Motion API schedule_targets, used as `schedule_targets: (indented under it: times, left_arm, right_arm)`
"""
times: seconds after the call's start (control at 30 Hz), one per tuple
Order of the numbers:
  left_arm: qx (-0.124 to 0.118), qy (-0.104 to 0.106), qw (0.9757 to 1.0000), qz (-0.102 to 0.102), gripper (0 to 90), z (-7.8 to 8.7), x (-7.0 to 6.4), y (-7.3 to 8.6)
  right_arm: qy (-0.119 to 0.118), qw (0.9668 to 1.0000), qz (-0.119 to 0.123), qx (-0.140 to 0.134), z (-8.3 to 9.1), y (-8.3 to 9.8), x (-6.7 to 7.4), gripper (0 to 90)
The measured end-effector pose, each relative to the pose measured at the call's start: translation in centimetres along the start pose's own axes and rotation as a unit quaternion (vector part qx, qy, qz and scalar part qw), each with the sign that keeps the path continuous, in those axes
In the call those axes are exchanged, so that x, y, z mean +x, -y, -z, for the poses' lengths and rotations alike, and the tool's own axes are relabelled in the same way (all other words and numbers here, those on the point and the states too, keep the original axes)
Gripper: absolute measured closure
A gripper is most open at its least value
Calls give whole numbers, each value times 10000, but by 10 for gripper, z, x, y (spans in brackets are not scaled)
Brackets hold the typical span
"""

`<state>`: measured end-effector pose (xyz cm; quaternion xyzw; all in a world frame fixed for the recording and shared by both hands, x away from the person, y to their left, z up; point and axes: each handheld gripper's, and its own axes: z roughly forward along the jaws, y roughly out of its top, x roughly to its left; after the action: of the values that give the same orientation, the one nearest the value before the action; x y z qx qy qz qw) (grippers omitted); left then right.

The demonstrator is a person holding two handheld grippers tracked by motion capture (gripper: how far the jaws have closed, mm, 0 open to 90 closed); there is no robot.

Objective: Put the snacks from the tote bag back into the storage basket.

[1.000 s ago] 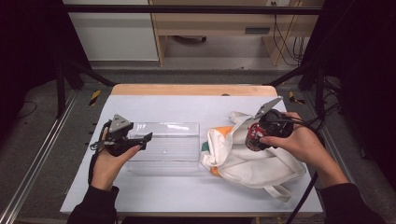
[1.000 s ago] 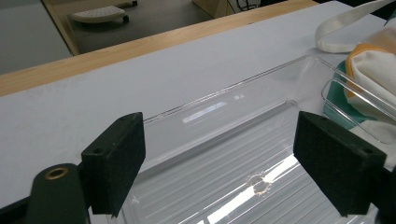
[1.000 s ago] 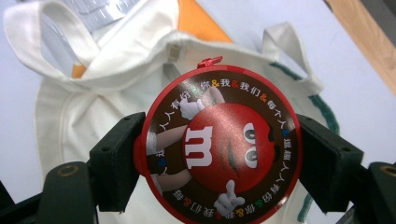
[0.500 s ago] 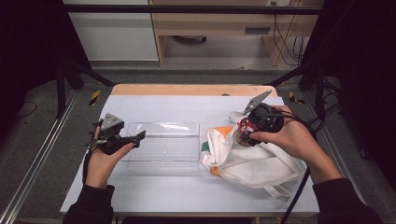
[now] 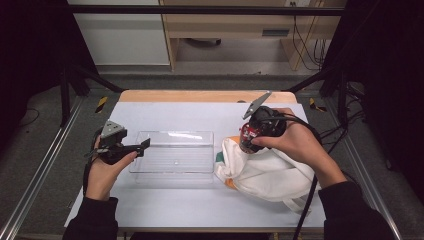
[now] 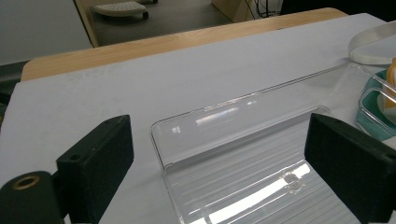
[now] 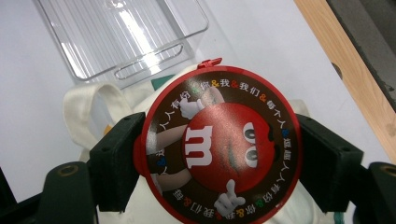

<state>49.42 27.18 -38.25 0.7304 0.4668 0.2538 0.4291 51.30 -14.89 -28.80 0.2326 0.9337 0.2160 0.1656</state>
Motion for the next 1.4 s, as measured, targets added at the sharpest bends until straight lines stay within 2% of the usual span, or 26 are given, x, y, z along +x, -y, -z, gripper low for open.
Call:
schedule_targets:
  times: [0.3, 0.67, 1.4]
  left_arm:
    - [-32, -53, 9999, 111, 64, 1, 5, 1]
    - [-21, -35, 9999, 93, 59, 2, 6, 1]
    - [-95, -44, 9997, 210, 59, 8, 15, 1]
  right_arm:
    - [-105, 9998, 144, -57, -8, -16, 3, 243]
    - [-206, 9995, 216, -110, -15, -28, 9, 243]
    - [-390, 9979, 501, -115, -31, -54, 15, 244]
